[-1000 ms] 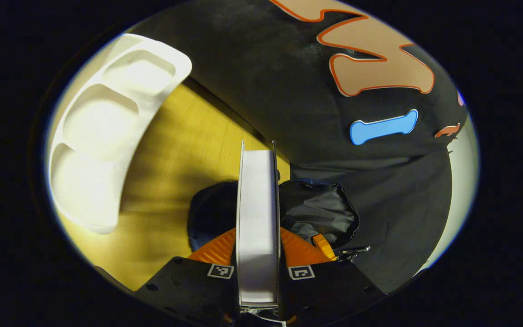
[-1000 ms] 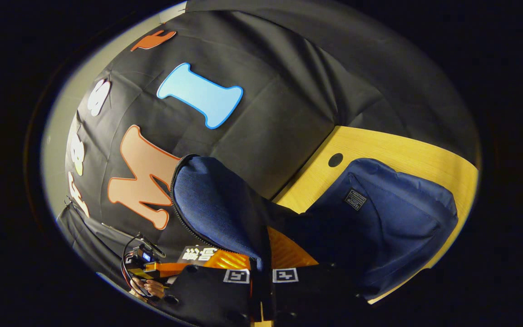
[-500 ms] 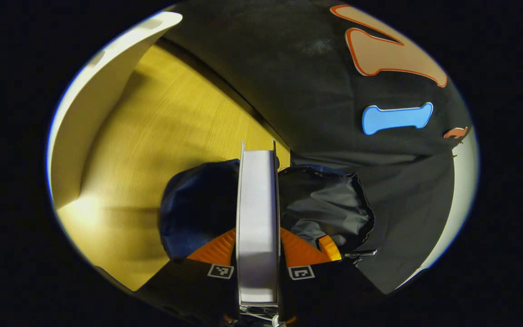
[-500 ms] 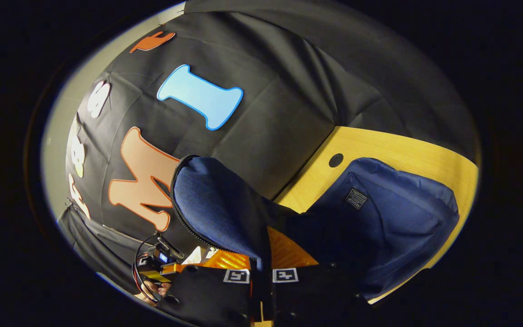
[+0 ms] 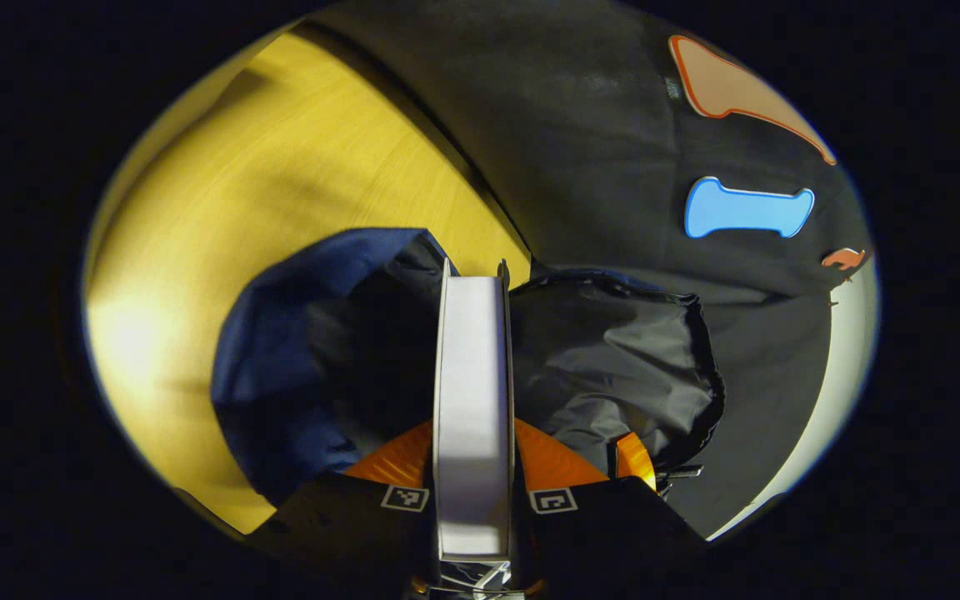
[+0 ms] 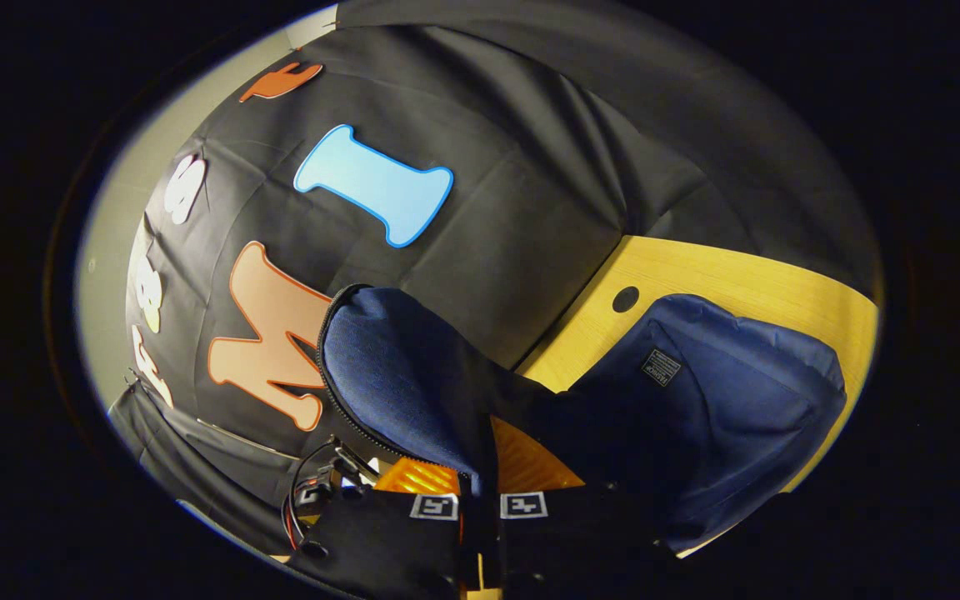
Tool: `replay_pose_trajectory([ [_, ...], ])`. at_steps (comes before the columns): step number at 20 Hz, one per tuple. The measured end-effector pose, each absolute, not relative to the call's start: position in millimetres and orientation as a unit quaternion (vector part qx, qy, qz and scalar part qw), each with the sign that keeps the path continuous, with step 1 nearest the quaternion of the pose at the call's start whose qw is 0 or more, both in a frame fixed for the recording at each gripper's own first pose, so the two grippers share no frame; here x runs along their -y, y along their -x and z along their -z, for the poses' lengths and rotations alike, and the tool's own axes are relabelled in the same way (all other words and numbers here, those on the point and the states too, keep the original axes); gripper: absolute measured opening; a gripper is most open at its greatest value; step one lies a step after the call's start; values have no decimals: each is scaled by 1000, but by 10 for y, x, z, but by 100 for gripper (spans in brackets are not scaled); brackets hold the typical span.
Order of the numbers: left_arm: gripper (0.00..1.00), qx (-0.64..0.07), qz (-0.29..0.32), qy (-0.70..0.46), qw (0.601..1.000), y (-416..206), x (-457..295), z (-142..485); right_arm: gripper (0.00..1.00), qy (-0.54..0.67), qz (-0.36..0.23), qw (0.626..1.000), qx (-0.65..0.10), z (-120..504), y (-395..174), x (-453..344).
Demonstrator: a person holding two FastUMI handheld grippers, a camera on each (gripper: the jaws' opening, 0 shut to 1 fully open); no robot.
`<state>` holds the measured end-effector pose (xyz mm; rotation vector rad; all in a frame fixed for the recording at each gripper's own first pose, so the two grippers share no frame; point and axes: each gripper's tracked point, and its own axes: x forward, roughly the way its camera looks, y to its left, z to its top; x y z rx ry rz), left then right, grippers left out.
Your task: Open the schoolbag, grab two books from the bookshelf and put them into the schoolbag.
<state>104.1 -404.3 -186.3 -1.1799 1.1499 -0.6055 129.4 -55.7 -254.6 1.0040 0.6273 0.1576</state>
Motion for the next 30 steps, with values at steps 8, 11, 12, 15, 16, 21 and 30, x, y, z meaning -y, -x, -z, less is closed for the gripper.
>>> replay_pose_trajectory([
  [8,29,-510,253,539,621,-1001,4441,2088,4,-489,-77,819,-289,2526,-1317,596],
  [11,29,-510,255,538,621,-1005,4499,2099,4,-489,-79,819,-291,2531,-1335,599],
  [12,28,-510,256,537,621,-1002,4511,2098,4,-489,-79,819,-290,2533,-1335,611],
  [15,30,-510,259,531,625,-1002,4483,2114,4,-491,-79,818,-289,2533,-1354,644],
  [16,30,-510,259,529,626,-1002,4493,2111,4,-492,-79,818,-288,2536,-1342,659],
  [21,61,-564,235,390,689,-796,4222,2500,4,-497,-74,816,-288,2571,-1366,651],
  [30,78,-526,247,103,807,-839,3433,2519,4,-489,-75,819,-289,2604,-1358,658],
])
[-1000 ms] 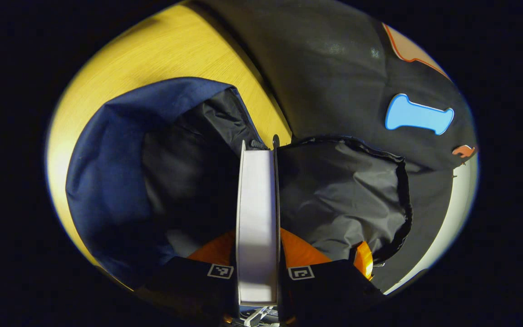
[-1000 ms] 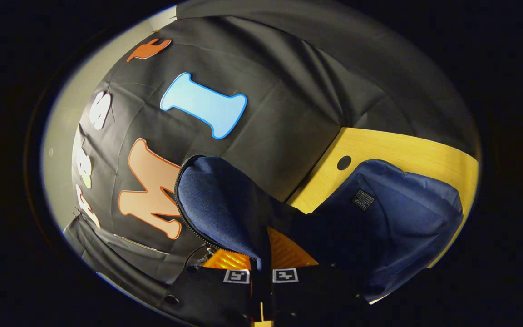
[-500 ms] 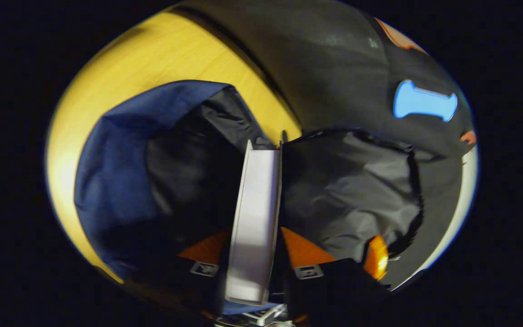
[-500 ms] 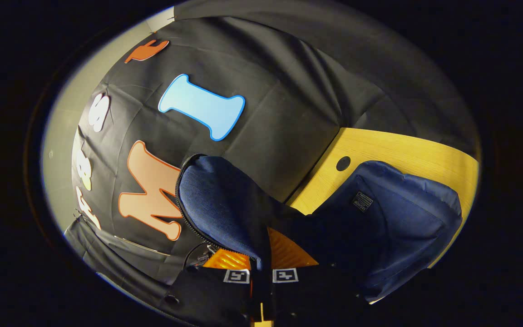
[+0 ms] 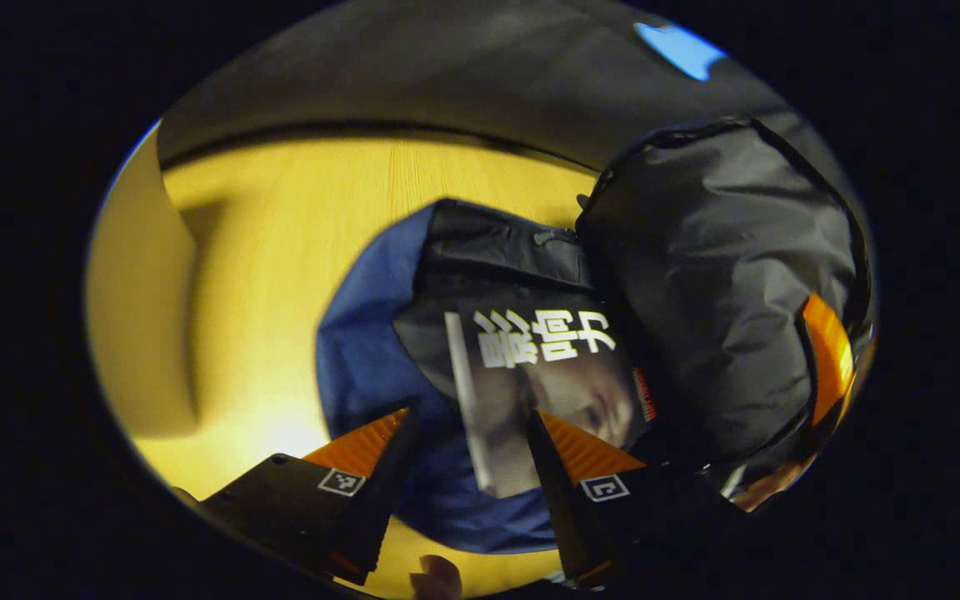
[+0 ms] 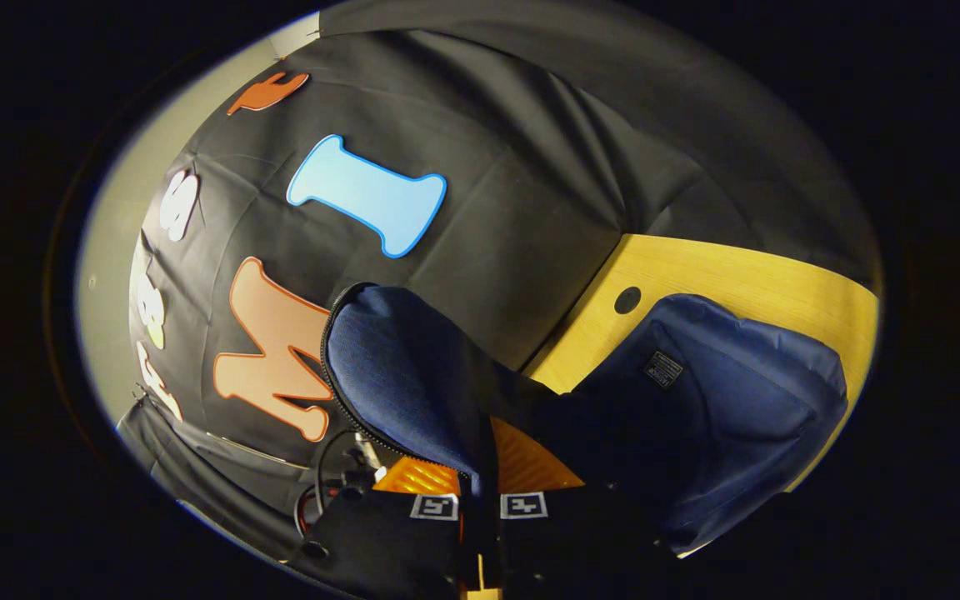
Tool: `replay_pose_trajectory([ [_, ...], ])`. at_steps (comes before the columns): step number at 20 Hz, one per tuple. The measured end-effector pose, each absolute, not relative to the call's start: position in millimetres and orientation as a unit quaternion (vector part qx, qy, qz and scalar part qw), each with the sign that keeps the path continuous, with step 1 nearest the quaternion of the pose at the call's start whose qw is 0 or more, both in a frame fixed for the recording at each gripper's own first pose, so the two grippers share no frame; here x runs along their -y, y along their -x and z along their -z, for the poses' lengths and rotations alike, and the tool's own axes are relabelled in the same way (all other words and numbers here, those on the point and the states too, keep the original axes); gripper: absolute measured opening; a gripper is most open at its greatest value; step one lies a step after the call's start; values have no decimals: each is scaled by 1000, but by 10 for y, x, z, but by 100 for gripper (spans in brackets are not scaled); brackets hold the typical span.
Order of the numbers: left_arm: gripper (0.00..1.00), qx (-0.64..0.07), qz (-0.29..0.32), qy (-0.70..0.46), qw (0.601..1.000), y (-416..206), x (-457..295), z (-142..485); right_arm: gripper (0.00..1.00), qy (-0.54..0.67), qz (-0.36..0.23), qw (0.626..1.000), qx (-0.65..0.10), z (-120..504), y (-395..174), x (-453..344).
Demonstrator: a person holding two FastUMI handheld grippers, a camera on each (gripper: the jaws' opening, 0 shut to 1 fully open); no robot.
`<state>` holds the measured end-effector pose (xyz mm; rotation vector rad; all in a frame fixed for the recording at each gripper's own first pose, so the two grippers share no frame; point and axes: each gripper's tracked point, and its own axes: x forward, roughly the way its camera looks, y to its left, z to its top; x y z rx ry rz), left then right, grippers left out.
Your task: Open the schoolbag, grab two books from the bookshelf and put them into the schoolbag.
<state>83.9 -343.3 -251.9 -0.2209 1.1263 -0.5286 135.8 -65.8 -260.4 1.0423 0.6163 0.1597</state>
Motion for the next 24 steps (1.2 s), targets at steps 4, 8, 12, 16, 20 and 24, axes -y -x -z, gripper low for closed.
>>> replay_pose_trajectory([
  [4,93,-438,228,-88,865,-1148,2723,2243,4,-491,-75,818,-290,2623,-1349,653],
  [8,97,-391,190,-120,893,-1236,2151,1906,4,-488,-75,819,-293,2647,-1330,632],
  [12,97,-347,146,-99,921,-1228,1495,1468,4,-482,-75,821,-295,2661,-1339,626],
  [16,97,-302,100,-80,945,-1234,830,998,4,-474,-74,825,-299,2675,-1323,598],
  [20,96,-272,61,-55,959,-1197,106,583,4,-465,-70,830,-300,2663,-1320,619],
  [24,96,-267,32,-60,961,-1182,-487,398,5,-460,-66,833,-300,2650,-1299,629],
])
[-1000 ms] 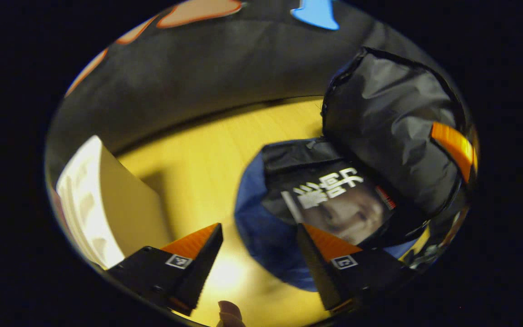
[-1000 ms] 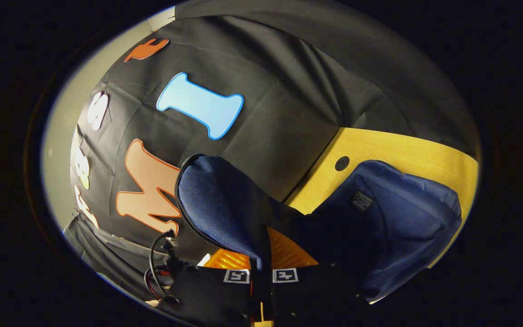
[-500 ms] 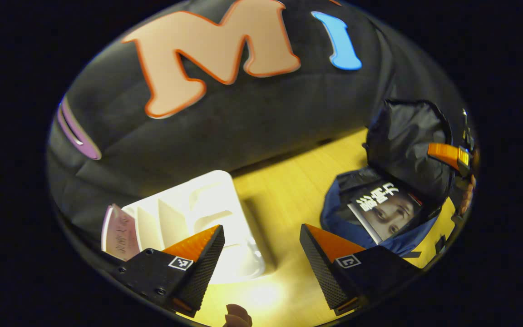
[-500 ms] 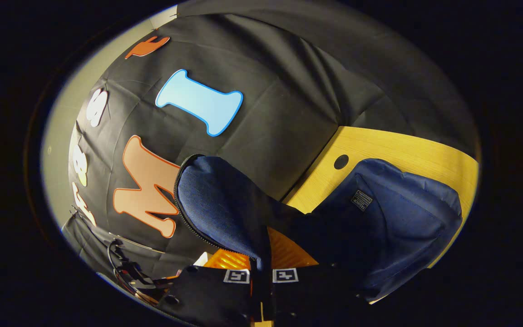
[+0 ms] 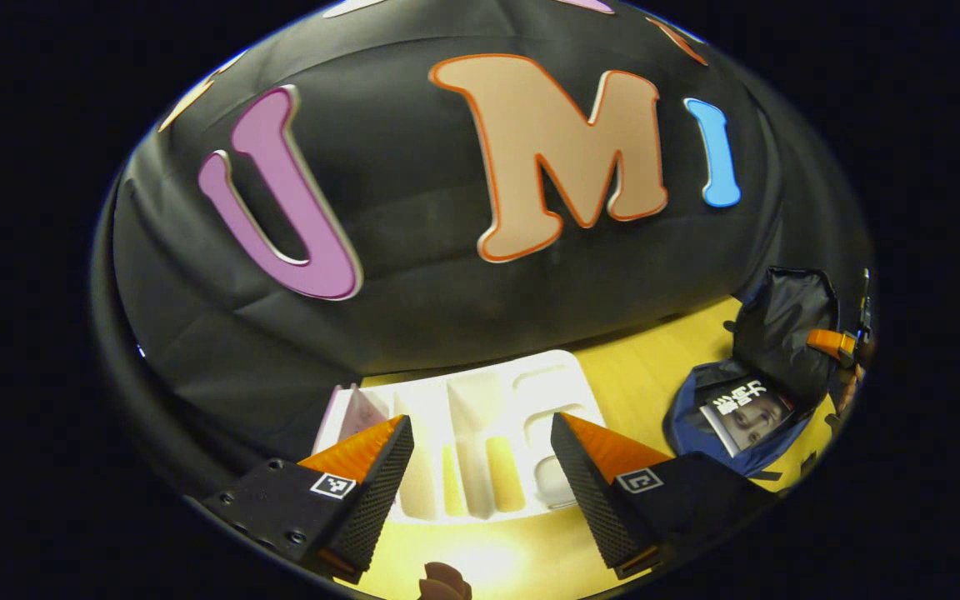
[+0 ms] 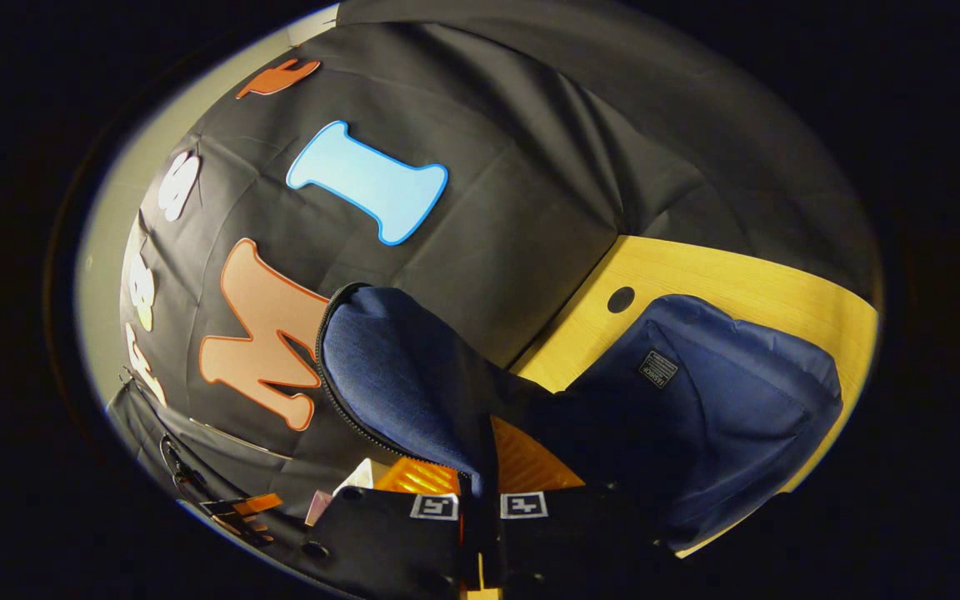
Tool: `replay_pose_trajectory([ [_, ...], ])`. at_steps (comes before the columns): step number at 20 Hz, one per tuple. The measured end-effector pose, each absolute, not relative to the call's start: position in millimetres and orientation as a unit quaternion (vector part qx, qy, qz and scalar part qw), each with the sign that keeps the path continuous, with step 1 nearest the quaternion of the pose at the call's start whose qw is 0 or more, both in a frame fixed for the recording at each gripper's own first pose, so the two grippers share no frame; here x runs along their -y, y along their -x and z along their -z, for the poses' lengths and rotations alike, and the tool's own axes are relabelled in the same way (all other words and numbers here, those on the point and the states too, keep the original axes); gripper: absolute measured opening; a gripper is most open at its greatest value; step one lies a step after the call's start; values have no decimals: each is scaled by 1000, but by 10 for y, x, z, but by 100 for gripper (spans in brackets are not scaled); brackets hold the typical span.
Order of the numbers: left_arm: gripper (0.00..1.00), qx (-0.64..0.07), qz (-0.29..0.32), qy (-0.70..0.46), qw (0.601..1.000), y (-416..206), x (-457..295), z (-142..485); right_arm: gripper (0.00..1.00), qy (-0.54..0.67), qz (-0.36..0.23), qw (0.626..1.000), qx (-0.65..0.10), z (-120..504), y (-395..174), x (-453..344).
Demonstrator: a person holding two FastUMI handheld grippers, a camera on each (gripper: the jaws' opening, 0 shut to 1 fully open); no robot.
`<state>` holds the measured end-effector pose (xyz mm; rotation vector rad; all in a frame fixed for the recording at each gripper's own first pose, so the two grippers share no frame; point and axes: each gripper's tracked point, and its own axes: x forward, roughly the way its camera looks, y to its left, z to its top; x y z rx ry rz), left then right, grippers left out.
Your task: Open the schoolbag, grab two books from the bookshelf and put them into the schoolbag.
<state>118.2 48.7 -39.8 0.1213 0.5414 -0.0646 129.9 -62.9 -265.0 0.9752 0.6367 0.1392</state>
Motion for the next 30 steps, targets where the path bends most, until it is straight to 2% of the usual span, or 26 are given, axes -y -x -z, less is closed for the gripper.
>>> replay_pose_trajectory([
  [1,100,-267,28,-62,961,-1179,-602,382,5,-459,-65,834,-301,2637,-1287,633],
  [2,96,-271,26,-63,960,-1167,-715,369,5,-456,-64,835,-301,2613,-1282,635],
  [8,96,-291,4,-64,955,-1253,-1455,343,5,-455,-52,837,-299,2614,-1294,644],
  [9,100,-296,-1,-64,953,-1290,-1559,387,5,-453,-50,838,-299,2617,-1290,640],
  [10,96,-305,-5,-68,950,-1332,-1669,449,4,-452,-49,838,-300,2623,-1298,636],
  [19,95,-430,-1,-39,902,-1599,-2023,1514,5,-449,-33,840,-303,2645,-1251,715],
  [24,95,-467,-4,-59,882,-1734,-2121,1909,5,-446,-29,842,-303,2647,-1255,715],
  [30,89,-515,2,-45,856,-1711,-2103,2278,5,-445,-26,843,-303,2640,-1258,737],
])
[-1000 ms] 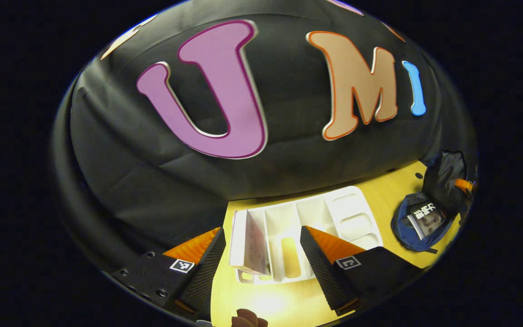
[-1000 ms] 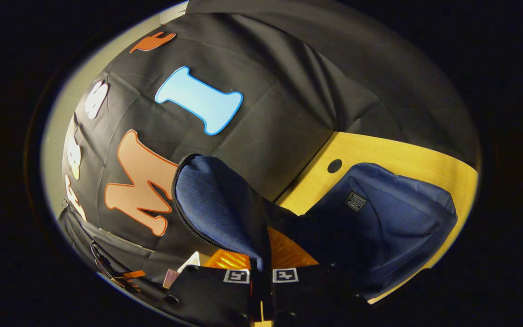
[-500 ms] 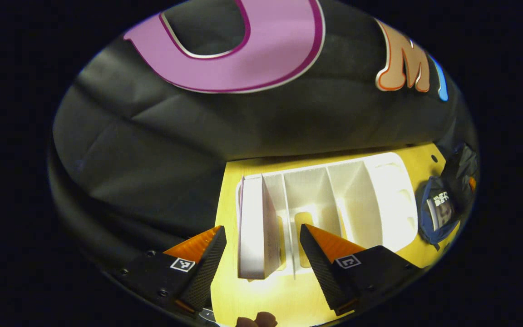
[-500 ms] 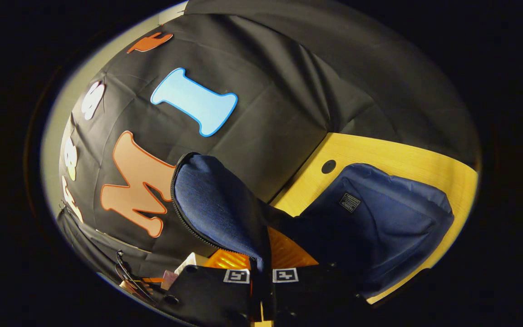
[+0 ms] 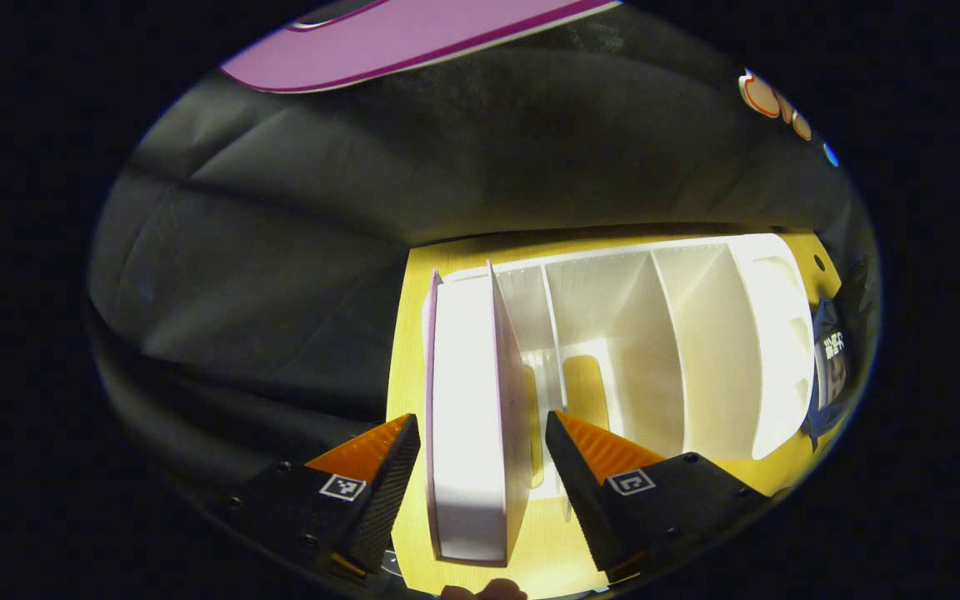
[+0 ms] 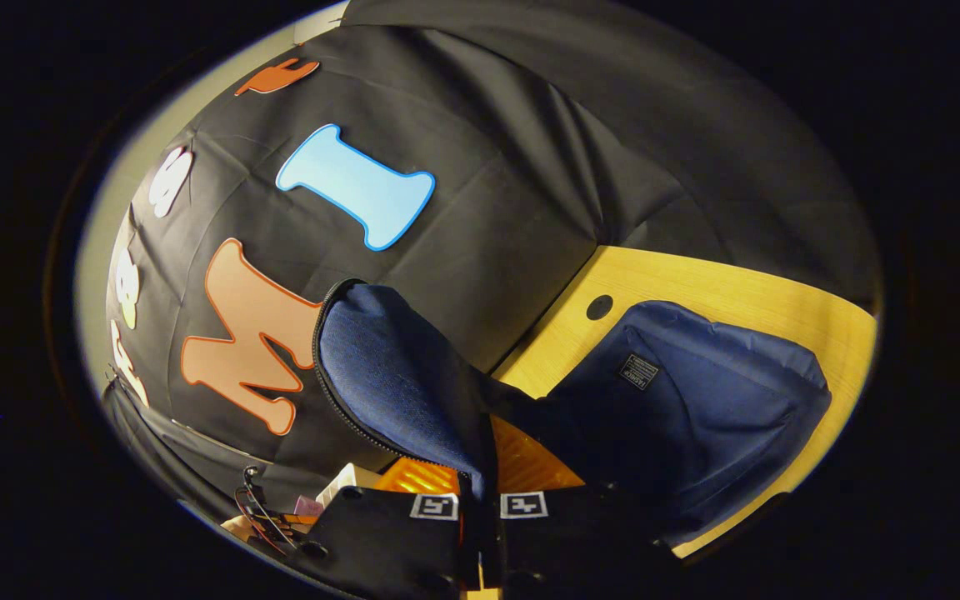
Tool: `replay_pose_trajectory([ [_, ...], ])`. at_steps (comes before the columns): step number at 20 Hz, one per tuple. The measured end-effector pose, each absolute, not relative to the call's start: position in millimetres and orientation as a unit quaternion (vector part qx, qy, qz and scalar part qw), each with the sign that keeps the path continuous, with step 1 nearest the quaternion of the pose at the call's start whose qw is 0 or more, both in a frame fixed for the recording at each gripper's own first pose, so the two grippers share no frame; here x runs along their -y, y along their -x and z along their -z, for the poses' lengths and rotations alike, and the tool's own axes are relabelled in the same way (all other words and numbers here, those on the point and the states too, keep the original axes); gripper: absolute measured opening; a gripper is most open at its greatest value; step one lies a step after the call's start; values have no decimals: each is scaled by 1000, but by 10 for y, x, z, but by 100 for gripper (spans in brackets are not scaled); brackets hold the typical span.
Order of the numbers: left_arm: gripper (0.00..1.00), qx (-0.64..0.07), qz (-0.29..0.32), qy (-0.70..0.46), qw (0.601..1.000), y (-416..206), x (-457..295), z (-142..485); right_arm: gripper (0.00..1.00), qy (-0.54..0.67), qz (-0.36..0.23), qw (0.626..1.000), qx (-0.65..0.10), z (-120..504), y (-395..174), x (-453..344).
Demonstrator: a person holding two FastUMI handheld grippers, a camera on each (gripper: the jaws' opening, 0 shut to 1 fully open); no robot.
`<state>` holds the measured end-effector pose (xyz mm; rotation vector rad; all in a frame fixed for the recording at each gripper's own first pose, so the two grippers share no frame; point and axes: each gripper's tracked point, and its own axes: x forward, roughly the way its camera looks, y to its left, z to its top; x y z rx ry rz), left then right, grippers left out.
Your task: Open the schoolbag, grab two books from the bookshelf and put them into the schoolbag.
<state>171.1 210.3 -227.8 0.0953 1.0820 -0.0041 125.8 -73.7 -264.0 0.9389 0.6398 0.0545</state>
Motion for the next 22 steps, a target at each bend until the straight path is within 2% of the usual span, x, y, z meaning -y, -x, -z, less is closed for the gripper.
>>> replay_pose_trajectory([
  [2,80,-540,7,-48,840,-1663,-2113,2423,4,-444,-25,843,-304,2641,-1255,741],
  [4,53,-547,27,-26,837,-1688,-2009,2470,5,-444,-25,843,-304,2642,-1254,730],
  [5,49,-555,26,-16,831,-1654,-1961,2434,5,-444,-25,843,-304,2641,-1259,729],
  [6,39,-562,23,-15,826,-1623,-1959,2430,5,-445,-25,842,-304,2649,-1250,723],
  [9,35,-568,23,-16,823,-1585,-1960,2403,5,-445,-25,842,-303,2635,-1255,742],
  [11,38,-564,24,-13,825,-1563,-1966,2371,5,-447,-23,842,-302,2640,-1258,755],
  [13,38,-557,24,-15,830,-1547,-2013,2275,4,-449,-22,841,-302,2642,-1267,762],
  [14,34,-552,23,-16,833,-1533,-2015,2231,5,-449,-23,841,-303,2656,-1256,751],
  [18,38,-541,27,-4,841,-1450,-2059,2086,5,-445,-27,841,-307,2652,-1280,702],
  [20,34,-532,24,2,846,-1447,-2109,1968,5,-445,-28,841,-307,2647,-1288,698],
  [22,36,-522,26,12,852,-1417,-2118,1828,5,-446,-29,840,-307,2651,-1290,697],
])
